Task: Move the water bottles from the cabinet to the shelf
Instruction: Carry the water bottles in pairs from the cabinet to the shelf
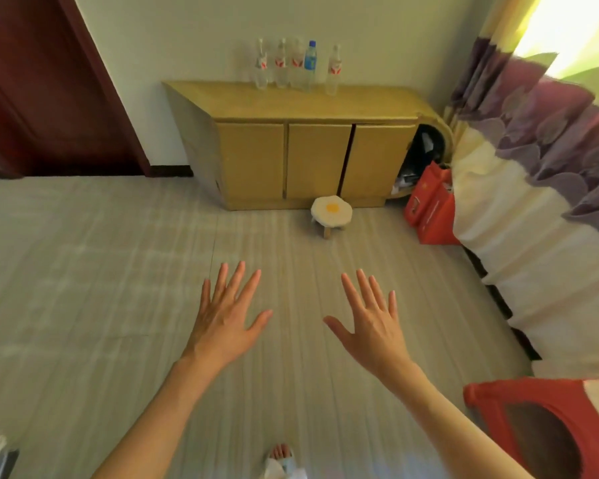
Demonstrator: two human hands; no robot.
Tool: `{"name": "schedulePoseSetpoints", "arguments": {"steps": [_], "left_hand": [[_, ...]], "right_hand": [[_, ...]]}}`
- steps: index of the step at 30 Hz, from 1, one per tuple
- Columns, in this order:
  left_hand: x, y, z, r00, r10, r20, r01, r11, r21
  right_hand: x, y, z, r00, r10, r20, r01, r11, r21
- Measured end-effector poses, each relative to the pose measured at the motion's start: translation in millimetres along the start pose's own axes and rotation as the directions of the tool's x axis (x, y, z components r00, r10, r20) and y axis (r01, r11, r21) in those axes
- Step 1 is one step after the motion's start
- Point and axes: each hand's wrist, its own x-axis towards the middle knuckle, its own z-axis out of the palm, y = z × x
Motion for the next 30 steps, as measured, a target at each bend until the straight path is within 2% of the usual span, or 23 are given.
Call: {"name": "schedulePoseSetpoints", "arguments": {"steps": [3,11,15,19,23,30], "left_hand": [[72,-14,-10,1.000,0.013,0.000,-0.013,1.000,0.010],[230,-53,20,0.996,-0.021,0.086,0.022,1.000,-0.014],[333,-71,15,0.995,-0.049,0.083,0.048,0.999,0.013],[441,-85,-13,0.999,-0.044,-0.009,0.043,0.999,-0.032],[529,-108,-32,0.996,-0.056,-0.076,0.051,0.997,-0.060],[657,-174,-13,0.994,-0.096,0.042,0.098,0.994,-0.055]], "right_hand": [[71,2,-7,1.000,0.012,-0.026,-0.011,1.000,0.008],[251,26,14,0.996,0.019,0.090,-0.017,1.000,-0.015],[367,38,13,0.999,-0.023,0.033,0.023,1.000,0.003],[482,37,-7,0.996,-0.084,-0.038,0.086,0.995,0.048],[579,28,-17,0.991,-0.133,-0.031,0.133,0.991,0.030],[719,22,6,0.993,-0.111,0.043,0.110,0.993,0.035]]}}
